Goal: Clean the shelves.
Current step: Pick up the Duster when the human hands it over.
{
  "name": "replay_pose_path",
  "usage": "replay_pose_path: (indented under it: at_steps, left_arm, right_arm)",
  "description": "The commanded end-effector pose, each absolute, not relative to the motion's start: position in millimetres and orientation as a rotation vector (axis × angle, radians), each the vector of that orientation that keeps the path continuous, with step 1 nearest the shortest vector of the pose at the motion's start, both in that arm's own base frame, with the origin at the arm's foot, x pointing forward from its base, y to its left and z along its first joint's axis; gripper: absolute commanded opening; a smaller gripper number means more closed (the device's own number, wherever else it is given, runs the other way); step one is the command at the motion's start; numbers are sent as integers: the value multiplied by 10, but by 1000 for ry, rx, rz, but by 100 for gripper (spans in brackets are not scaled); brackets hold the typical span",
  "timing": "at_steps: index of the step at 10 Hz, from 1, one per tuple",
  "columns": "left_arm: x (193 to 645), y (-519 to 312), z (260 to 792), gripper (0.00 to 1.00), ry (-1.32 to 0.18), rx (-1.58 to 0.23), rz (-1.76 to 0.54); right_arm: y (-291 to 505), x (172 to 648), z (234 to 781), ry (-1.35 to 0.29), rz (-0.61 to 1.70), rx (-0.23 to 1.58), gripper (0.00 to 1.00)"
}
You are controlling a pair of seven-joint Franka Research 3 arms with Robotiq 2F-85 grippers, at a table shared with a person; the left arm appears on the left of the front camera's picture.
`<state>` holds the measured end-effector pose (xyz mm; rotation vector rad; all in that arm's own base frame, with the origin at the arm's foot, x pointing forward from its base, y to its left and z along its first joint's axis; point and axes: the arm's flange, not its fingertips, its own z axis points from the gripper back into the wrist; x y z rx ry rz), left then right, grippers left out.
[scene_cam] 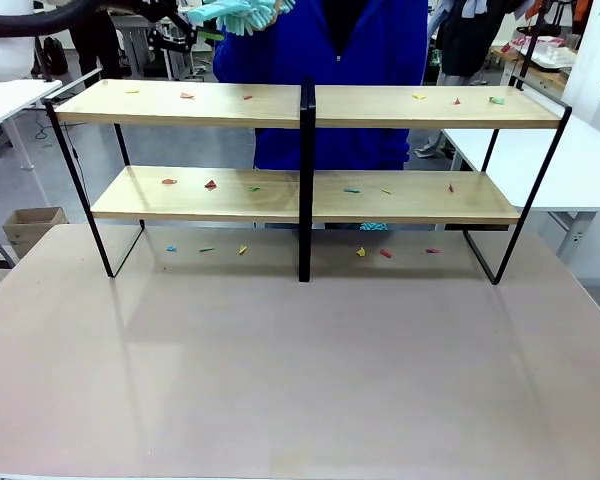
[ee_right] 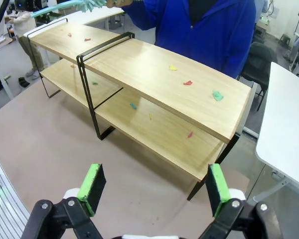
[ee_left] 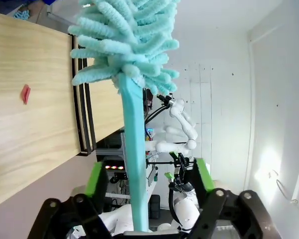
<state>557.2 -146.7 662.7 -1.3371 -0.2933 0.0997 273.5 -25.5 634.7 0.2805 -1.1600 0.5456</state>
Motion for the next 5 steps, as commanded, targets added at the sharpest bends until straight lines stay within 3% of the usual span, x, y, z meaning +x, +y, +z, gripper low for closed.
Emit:
replay_pose_path:
  at_steps: [1,5]
  left_arm:
    - [5541,-1498,6663,2,-326,-1327,103]
    - [5556,-1470,6654,3,-347,-1294,121]
  right_arm:
    - [-260,2732,6352,-1160,546,280,100]
    - [-260,2732,6352,-1160,546,280,100]
